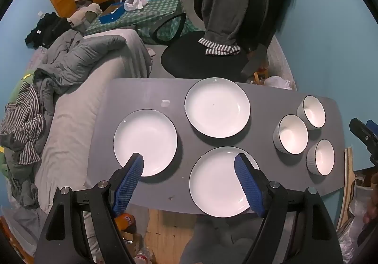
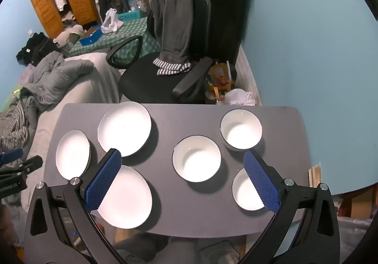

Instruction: Organize plates and bowls

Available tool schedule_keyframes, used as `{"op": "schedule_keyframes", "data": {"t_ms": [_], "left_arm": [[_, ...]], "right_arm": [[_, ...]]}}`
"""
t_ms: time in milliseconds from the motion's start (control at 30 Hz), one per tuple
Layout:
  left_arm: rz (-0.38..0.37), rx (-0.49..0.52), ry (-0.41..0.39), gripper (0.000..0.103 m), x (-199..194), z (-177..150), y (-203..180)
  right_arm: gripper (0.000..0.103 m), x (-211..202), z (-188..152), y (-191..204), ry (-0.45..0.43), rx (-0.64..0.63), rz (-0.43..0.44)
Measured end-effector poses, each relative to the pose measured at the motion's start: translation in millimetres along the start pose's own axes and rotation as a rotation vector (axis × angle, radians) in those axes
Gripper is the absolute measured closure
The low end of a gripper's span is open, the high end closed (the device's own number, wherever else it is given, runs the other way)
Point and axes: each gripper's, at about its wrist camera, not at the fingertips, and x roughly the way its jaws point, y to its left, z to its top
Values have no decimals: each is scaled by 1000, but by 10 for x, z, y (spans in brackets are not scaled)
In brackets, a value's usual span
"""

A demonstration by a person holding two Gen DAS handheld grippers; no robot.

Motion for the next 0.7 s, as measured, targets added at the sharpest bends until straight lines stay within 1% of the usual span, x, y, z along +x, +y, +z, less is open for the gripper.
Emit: {"op": "schedule_keyframes", "data": {"t_ms": [267, 300, 333, 367, 500, 567, 700], "left_arm": [[-24, -11, -9, 22, -8, 12, 37], [-6, -1, -5, 22, 17, 6, -1], [-9, -2, -4, 22, 28, 10, 0], [-11, -4, -3, 22, -33, -13, 55], [-23, -4, -1, 22, -26, 1, 96], [-16, -8, -5, 22, -24, -10, 10], [-24, -19, 5, 22, -5, -14, 1]], "right_arm": [[2, -5, -2, 3, 0, 1, 5], [2, -5, -3, 4, -1, 0, 4], [2, -4, -5, 5, 0, 0, 4], [2, -3, -7, 7, 0, 0, 5], [2, 1, -15, 14, 2, 0, 5], [2, -1, -19, 16, 2, 2, 8], [2, -2, -18, 12, 2, 1, 8]]}}
